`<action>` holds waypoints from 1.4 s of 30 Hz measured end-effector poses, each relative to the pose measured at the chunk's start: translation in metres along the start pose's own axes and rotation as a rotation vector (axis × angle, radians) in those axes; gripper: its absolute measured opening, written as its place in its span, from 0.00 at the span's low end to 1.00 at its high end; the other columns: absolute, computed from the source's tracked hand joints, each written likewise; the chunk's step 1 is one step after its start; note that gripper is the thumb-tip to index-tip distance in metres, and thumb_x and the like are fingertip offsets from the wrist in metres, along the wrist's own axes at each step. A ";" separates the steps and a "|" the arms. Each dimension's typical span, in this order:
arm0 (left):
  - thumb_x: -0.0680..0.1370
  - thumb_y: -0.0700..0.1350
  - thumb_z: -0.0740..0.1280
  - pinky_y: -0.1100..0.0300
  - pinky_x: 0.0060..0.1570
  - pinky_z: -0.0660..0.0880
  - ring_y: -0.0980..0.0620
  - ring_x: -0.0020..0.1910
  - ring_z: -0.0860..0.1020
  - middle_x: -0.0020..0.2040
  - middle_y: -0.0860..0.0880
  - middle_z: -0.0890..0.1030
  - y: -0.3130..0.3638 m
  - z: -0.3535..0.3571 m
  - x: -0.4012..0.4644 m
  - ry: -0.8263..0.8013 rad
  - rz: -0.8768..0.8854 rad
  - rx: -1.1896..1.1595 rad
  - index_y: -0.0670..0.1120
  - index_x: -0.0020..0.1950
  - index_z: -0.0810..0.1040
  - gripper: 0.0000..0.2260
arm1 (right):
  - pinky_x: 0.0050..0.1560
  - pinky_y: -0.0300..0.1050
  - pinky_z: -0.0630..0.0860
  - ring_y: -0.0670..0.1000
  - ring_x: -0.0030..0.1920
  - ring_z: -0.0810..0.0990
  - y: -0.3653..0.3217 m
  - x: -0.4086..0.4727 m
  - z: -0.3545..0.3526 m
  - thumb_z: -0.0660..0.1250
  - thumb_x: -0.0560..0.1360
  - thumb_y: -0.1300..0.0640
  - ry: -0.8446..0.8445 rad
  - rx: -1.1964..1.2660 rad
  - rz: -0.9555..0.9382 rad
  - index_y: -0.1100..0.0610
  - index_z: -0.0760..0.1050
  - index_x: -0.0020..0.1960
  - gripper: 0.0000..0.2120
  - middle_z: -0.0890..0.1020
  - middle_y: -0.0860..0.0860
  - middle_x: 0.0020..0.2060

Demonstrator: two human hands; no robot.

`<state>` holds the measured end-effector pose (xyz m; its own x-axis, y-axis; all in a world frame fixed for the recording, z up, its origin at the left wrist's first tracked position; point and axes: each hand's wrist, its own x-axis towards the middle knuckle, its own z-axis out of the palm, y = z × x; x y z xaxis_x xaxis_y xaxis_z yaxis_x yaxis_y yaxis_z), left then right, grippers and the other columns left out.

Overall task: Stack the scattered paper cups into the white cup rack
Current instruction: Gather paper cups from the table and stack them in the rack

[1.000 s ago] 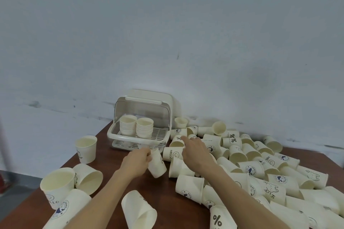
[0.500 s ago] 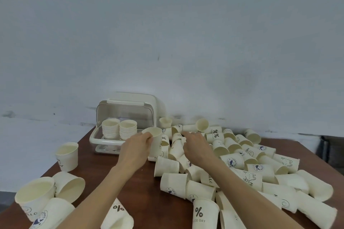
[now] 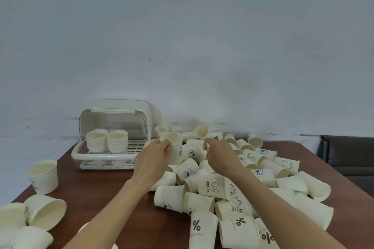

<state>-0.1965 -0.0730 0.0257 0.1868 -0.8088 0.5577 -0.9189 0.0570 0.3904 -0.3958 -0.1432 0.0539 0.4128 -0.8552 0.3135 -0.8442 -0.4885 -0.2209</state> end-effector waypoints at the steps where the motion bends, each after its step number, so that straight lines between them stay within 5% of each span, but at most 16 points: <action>1: 0.82 0.50 0.56 0.52 0.41 0.73 0.47 0.42 0.76 0.43 0.52 0.76 0.004 0.003 0.001 -0.005 0.004 -0.001 0.50 0.55 0.77 0.11 | 0.54 0.51 0.72 0.59 0.57 0.73 0.004 -0.001 -0.001 0.57 0.76 0.62 0.004 -0.010 0.010 0.58 0.70 0.67 0.19 0.79 0.57 0.53; 13: 0.82 0.50 0.55 0.51 0.42 0.73 0.46 0.46 0.77 0.45 0.50 0.77 0.057 0.033 0.021 -0.045 0.063 -0.044 0.49 0.56 0.77 0.12 | 0.51 0.51 0.73 0.60 0.57 0.73 0.057 0.002 -0.003 0.57 0.75 0.64 0.026 0.001 0.100 0.57 0.67 0.71 0.24 0.77 0.59 0.56; 17: 0.82 0.51 0.55 0.51 0.43 0.73 0.45 0.45 0.76 0.44 0.50 0.76 0.073 0.045 0.030 -0.055 0.083 -0.061 0.50 0.55 0.76 0.12 | 0.42 0.46 0.63 0.60 0.52 0.74 0.075 0.007 -0.002 0.57 0.74 0.66 0.063 -0.057 0.107 0.58 0.71 0.65 0.20 0.77 0.57 0.51; 20: 0.82 0.51 0.55 0.53 0.42 0.72 0.45 0.45 0.75 0.45 0.51 0.77 0.086 0.056 0.039 -0.065 0.087 -0.081 0.51 0.56 0.76 0.11 | 0.40 0.49 0.66 0.61 0.48 0.75 0.094 0.013 0.004 0.57 0.71 0.66 0.033 -0.037 0.129 0.55 0.71 0.63 0.21 0.77 0.57 0.45; 24: 0.82 0.50 0.55 0.50 0.43 0.74 0.46 0.43 0.76 0.42 0.52 0.75 0.098 0.075 0.051 -0.081 0.122 -0.112 0.50 0.55 0.77 0.11 | 0.49 0.53 0.73 0.60 0.51 0.75 0.115 0.020 0.002 0.57 0.73 0.66 0.024 -0.036 0.156 0.56 0.70 0.67 0.23 0.79 0.59 0.48; 28: 0.82 0.51 0.55 0.51 0.40 0.74 0.47 0.39 0.75 0.40 0.52 0.75 0.106 0.096 0.063 -0.094 0.125 -0.130 0.50 0.53 0.76 0.12 | 0.41 0.50 0.71 0.61 0.45 0.76 0.141 0.033 0.010 0.57 0.72 0.67 0.005 -0.040 0.187 0.57 0.72 0.60 0.18 0.76 0.57 0.41; 32: 0.82 0.51 0.55 0.52 0.39 0.73 0.48 0.39 0.75 0.41 0.51 0.75 0.112 0.117 0.074 -0.117 0.130 -0.147 0.49 0.53 0.76 0.12 | 0.49 0.54 0.77 0.63 0.50 0.78 0.169 0.051 0.018 0.57 0.73 0.66 0.002 0.021 0.288 0.60 0.72 0.59 0.16 0.78 0.60 0.51; 36: 0.82 0.51 0.56 0.49 0.42 0.74 0.47 0.39 0.75 0.41 0.51 0.74 0.115 0.136 0.086 -0.120 0.153 -0.145 0.49 0.53 0.76 0.11 | 0.45 0.50 0.74 0.62 0.48 0.77 0.197 0.075 0.027 0.56 0.71 0.67 0.022 0.032 0.349 0.59 0.71 0.53 0.14 0.77 0.60 0.51; 42: 0.82 0.51 0.56 0.48 0.41 0.75 0.47 0.40 0.76 0.41 0.52 0.75 0.117 0.151 0.105 -0.115 0.196 -0.149 0.50 0.54 0.77 0.11 | 0.53 0.52 0.75 0.62 0.55 0.77 0.245 0.108 0.033 0.57 0.71 0.66 -0.005 -0.113 0.399 0.58 0.74 0.61 0.20 0.80 0.59 0.54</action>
<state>-0.3369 -0.2395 0.0188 -0.0386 -0.8346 0.5495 -0.8707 0.2979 0.3914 -0.5464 -0.3608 0.0028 0.0467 -0.9746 0.2191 -0.9706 -0.0961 -0.2209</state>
